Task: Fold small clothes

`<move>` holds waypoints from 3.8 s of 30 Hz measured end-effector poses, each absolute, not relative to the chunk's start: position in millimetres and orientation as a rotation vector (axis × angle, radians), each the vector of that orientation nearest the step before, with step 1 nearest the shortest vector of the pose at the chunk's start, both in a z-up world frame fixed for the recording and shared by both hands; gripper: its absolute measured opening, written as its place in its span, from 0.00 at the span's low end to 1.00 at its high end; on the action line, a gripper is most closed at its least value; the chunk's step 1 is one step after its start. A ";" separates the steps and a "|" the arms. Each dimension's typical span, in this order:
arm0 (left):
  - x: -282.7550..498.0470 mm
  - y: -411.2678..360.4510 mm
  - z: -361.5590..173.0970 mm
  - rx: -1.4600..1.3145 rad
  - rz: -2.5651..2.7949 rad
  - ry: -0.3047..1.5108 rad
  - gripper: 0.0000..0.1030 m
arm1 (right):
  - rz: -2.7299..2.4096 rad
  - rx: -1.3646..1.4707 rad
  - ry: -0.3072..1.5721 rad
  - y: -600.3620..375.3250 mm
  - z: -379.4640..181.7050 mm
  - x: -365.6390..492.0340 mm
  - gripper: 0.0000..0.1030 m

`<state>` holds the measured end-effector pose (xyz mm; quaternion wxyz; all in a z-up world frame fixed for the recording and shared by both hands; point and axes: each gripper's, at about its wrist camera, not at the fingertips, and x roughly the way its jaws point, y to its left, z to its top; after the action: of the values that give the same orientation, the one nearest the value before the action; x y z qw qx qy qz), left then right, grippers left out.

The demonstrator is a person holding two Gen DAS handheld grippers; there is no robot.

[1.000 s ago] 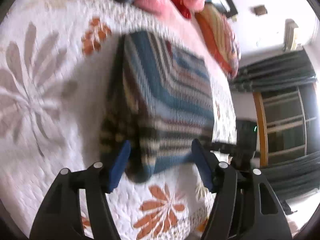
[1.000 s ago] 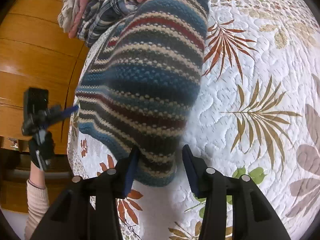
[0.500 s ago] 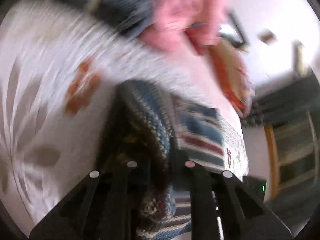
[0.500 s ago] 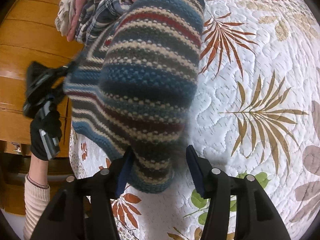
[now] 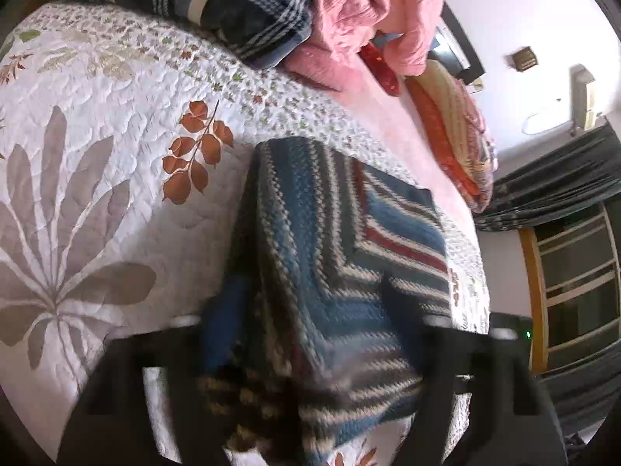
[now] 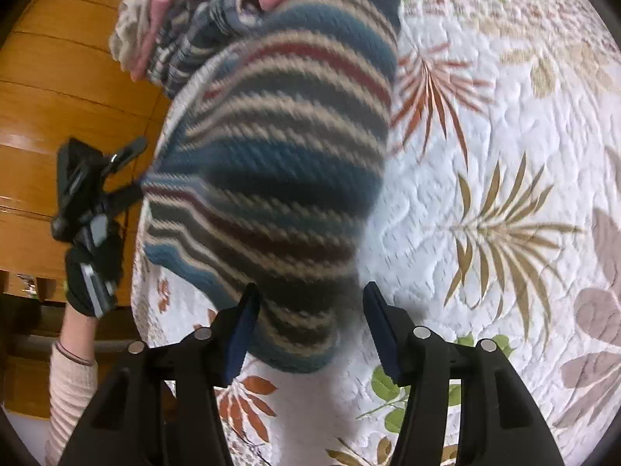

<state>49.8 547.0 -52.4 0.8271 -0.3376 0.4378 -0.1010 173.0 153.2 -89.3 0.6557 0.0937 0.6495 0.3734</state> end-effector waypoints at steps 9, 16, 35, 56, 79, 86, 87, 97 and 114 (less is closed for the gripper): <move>46.9 541.0 -99.3 -0.742 -0.215 1.097 0.82 | 0.832 0.355 1.467 157.0 -84.5 205.8 0.68; 68.5 517.6 -109.7 -0.672 -0.225 1.142 0.89 | 0.828 0.378 1.476 181.5 -102.7 224.9 0.87; 61.5 477.0 -94.9 -0.764 -0.390 1.017 0.46 | 0.902 0.425 1.435 170.7 -83.7 231.8 0.67; 10.4 247.1 -110.1 -0.564 -0.566 1.002 0.49 | 0.763 0.298 1.503 -45.8 -71.8 181.2 0.67; 1.6 296.4 -70.4 -0.599 -0.451 1.005 0.63 | 0.569 0.077 1.374 -59.8 -30.1 143.2 0.79; 55.4 302.3 -92.5 -0.765 -0.409 1.079 0.64 | 0.633 0.066 1.316 -39.3 -8.0 128.2 0.79; 64.3 298.6 -98.4 -0.780 -0.415 1.104 0.64 | 0.630 0.034 1.309 -34.6 -9.7 126.2 0.79; 60.3 264.5 -58.9 -0.350 -0.393 0.838 0.13 | 0.646 -0.059 1.323 -18.7 -32.3 123.2 0.80; 13.3 279.8 -28.6 -0.449 -0.441 0.848 0.39 | 0.723 0.042 1.339 -25.9 -7.1 105.6 0.80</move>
<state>13.3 279.8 -28.6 0.8637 -0.2142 0.4048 -0.2104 105.6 -25.9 -7.1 0.7240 0.0190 0.6067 0.3277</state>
